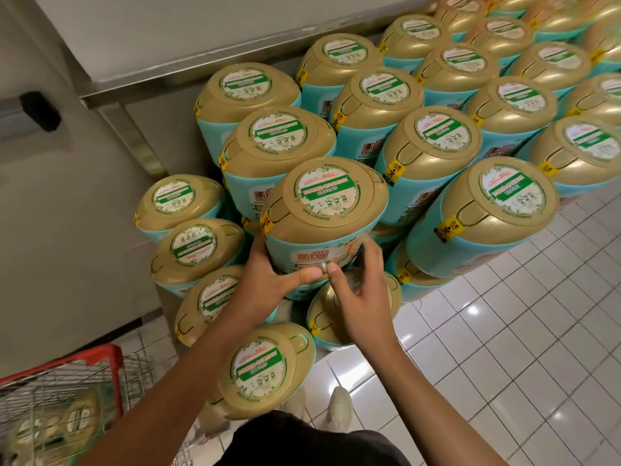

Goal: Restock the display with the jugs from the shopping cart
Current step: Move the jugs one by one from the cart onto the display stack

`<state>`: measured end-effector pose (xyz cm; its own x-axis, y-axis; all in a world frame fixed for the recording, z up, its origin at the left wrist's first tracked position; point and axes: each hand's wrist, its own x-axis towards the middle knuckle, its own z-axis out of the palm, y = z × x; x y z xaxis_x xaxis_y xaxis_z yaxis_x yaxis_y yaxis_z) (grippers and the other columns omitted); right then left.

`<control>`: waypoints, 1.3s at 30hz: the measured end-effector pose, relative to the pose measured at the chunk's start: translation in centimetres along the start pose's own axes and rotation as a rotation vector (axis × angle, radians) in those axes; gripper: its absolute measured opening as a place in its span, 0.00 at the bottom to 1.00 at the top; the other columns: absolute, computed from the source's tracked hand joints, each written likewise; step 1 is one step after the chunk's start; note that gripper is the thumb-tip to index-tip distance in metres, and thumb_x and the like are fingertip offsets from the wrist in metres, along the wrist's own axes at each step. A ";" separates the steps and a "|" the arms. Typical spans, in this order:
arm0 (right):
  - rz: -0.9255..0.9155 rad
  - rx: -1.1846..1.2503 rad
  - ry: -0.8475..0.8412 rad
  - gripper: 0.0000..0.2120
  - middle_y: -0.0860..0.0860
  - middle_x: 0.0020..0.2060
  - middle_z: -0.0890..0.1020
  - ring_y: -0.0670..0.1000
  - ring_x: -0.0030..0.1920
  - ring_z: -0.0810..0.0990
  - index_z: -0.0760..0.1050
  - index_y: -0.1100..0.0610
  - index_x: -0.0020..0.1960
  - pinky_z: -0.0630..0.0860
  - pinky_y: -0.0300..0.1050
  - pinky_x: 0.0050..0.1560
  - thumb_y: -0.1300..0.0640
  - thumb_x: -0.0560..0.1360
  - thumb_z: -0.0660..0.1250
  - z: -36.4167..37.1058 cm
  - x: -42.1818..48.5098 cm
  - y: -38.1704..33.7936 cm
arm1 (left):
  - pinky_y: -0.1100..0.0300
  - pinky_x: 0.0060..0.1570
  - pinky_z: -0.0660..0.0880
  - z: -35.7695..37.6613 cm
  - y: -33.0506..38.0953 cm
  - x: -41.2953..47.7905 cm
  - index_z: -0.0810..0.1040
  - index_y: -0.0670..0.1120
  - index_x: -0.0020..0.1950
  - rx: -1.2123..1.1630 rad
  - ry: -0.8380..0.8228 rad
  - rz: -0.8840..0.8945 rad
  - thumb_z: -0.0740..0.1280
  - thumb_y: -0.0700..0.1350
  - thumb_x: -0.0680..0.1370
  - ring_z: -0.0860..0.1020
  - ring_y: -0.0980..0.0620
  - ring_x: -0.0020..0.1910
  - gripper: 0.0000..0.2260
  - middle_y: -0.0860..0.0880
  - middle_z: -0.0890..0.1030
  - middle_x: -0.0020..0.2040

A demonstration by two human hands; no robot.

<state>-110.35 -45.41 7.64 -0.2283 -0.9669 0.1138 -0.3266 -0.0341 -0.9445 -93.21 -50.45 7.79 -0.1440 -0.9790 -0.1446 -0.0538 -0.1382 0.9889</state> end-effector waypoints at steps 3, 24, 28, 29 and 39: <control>-0.010 -0.016 0.034 0.28 0.39 0.72 0.71 0.43 0.74 0.70 0.65 0.45 0.79 0.69 0.32 0.70 0.43 0.81 0.67 -0.1 -0.3 -0.2 | 0.59 0.58 0.81 -0.4 -0.5 -0.2 0.68 0.47 0.76 -0.045 -0.007 -0.030 0.83 0.36 0.68 0.81 0.52 0.67 0.40 0.48 0.80 0.70; 0.031 0.122 -0.004 0.07 0.48 0.56 0.83 0.52 0.58 0.82 0.79 0.51 0.58 0.81 0.48 0.57 0.54 0.82 0.66 -3.5 -14.4 -2.6 | 0.56 0.51 0.84 -5.5 -0.5 -18.1 0.83 0.58 0.50 0.042 0.173 0.045 0.71 0.58 0.72 0.85 0.49 0.51 0.09 0.51 0.86 0.52; 0.029 0.163 -0.109 0.06 0.47 0.54 0.84 0.51 0.55 0.82 0.80 0.47 0.57 0.81 0.52 0.57 0.53 0.82 0.66 -3.9 -20.2 -2.4 | 0.59 0.47 0.82 -5.8 -1.7 -26.0 0.83 0.60 0.50 0.082 0.244 0.036 0.68 0.58 0.73 0.84 0.49 0.49 0.09 0.51 0.86 0.49; 0.028 0.165 -0.142 0.05 0.47 0.53 0.84 0.51 0.55 0.82 0.80 0.47 0.56 0.81 0.53 0.57 0.54 0.83 0.66 -4.0 -21.7 -2.2 | 0.59 0.47 0.82 -5.9 -2.2 -28.3 0.83 0.59 0.51 0.092 0.262 0.025 0.68 0.58 0.74 0.84 0.49 0.49 0.09 0.51 0.86 0.49; 0.036 0.124 -0.531 0.04 0.47 0.49 0.84 0.53 0.51 0.83 0.80 0.48 0.53 0.81 0.65 0.55 0.53 0.82 0.66 0.4 -36.8 -2.9 | 0.61 0.46 0.82 -10.2 -8.1 -50.9 0.83 0.57 0.51 -0.015 0.561 -0.132 0.66 0.51 0.80 0.86 0.50 0.49 0.06 0.48 0.86 0.51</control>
<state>-100.64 -9.81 6.10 0.2676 -0.9617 -0.0600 -0.2090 0.0028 -0.9779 -75.40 -1.08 7.44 0.4092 -0.8827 -0.2312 -0.0213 -0.2625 0.9647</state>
